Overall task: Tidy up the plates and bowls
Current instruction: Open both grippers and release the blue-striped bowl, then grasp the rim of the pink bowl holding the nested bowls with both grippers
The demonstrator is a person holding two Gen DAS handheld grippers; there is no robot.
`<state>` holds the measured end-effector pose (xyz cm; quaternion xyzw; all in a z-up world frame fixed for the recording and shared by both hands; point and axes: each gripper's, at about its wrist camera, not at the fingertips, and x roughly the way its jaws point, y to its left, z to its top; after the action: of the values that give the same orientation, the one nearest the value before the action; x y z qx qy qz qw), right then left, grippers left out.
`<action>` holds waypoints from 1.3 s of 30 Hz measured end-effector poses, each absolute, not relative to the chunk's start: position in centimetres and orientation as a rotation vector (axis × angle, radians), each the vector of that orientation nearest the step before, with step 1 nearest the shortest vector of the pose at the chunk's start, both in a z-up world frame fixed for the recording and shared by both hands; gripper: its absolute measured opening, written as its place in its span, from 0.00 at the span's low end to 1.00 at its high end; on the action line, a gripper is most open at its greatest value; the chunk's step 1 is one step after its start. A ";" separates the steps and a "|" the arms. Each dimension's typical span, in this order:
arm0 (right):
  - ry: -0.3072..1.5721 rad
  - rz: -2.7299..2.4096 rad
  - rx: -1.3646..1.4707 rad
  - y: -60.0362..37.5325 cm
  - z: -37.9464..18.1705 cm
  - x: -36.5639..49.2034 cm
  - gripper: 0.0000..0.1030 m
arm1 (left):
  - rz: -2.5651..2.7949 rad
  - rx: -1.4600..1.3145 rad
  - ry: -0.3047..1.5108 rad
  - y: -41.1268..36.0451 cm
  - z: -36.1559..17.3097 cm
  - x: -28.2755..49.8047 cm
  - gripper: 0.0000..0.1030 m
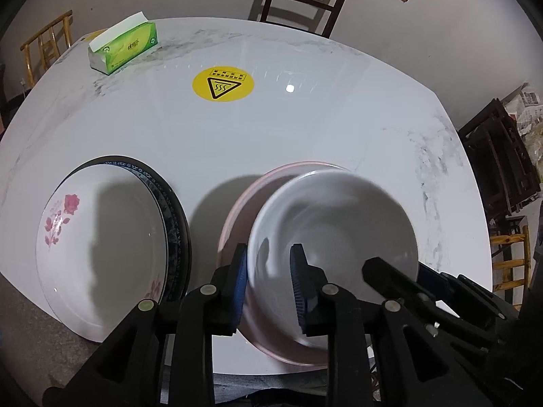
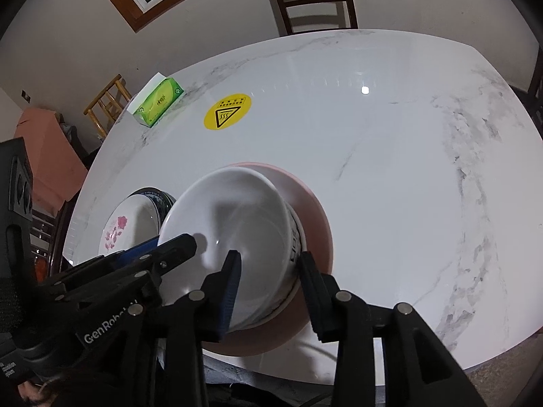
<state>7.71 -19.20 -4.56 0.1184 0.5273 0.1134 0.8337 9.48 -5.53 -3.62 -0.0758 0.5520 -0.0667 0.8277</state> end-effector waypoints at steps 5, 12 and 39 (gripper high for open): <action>1.106 0.246 0.259 -19.3 -4.5 7.5 0.36 | -0.145 -0.168 1.155 -5.4 -3.4 9.4 0.27; 1.093 0.256 0.267 -19.7 -4.4 7.0 0.36 | -0.146 -0.162 1.122 -5.2 -3.0 9.0 0.36; 1.031 0.263 0.280 -21.1 -2.5 5.3 0.45 | -0.151 -0.176 0.999 -3.5 -0.6 6.4 0.53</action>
<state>5.35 -21.13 -2.54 0.1329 0.4899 0.1252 0.8524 6.39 -3.49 -0.61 -0.0841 0.4779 -0.0722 0.8714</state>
